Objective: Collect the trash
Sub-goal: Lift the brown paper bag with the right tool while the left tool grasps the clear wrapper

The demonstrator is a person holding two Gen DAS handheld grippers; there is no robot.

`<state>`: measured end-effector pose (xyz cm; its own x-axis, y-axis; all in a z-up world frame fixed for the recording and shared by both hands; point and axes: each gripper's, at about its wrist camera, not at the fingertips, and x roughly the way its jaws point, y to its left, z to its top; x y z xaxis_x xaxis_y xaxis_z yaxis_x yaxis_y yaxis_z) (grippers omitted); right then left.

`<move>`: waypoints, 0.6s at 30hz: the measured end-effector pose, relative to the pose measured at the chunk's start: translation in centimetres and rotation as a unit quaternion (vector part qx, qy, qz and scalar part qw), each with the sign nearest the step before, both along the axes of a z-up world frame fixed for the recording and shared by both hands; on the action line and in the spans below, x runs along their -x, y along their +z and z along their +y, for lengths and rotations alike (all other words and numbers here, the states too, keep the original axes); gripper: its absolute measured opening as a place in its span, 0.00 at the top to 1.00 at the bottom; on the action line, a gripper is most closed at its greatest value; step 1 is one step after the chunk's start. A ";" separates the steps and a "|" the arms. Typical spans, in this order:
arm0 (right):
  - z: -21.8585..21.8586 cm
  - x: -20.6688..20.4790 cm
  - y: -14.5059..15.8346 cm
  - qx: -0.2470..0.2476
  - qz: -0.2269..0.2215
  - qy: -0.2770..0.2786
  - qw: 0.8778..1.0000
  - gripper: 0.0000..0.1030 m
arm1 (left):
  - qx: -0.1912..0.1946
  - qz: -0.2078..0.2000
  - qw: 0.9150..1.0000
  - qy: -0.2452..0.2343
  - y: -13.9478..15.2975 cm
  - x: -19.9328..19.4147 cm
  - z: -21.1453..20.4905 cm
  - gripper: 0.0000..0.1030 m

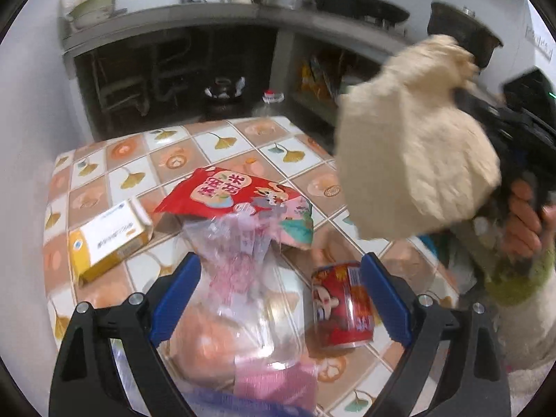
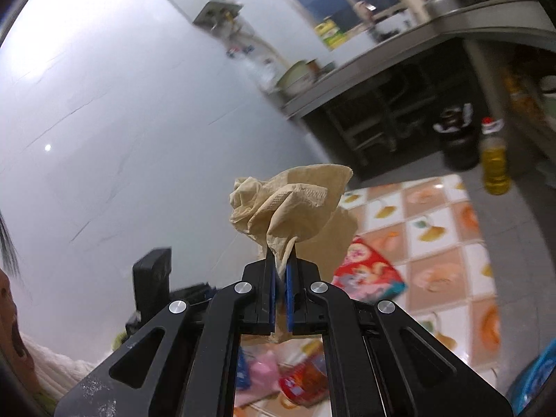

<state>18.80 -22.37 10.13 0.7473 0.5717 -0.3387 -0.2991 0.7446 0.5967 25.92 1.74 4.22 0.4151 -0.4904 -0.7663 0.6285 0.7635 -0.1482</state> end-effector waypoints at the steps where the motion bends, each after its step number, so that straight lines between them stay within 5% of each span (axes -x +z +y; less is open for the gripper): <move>1: -0.3 0.6 -0.4 0.001 0.003 -0.007 1.000 0.97 | -0.012 0.006 1.000 -0.002 -0.4 -0.6 -0.7 0.12; 3: -0.8 1.6 -1.2 0.011 0.010 -0.023 1.000 0.97 | -0.048 0.010 0.999 -0.001 -1.4 -1.8 -2.0 0.13; 12: -4.1 4.2 -4.5 -0.018 0.042 -0.066 0.997 0.97 | -0.151 0.015 0.988 0.010 -5.3 -4.5 -5.9 0.43; 18: -5.3 4.7 -5.1 -0.031 0.045 -0.075 0.996 0.97 | -0.151 0.027 0.988 0.020 -6.2 -5.1 -5.9 0.77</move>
<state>14.06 -27.68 5.05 0.7937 0.4781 -0.3761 -0.1300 0.7373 0.6629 31.02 -4.14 -2.00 0.3844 -0.2192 -0.8968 0.5941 0.8022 0.0586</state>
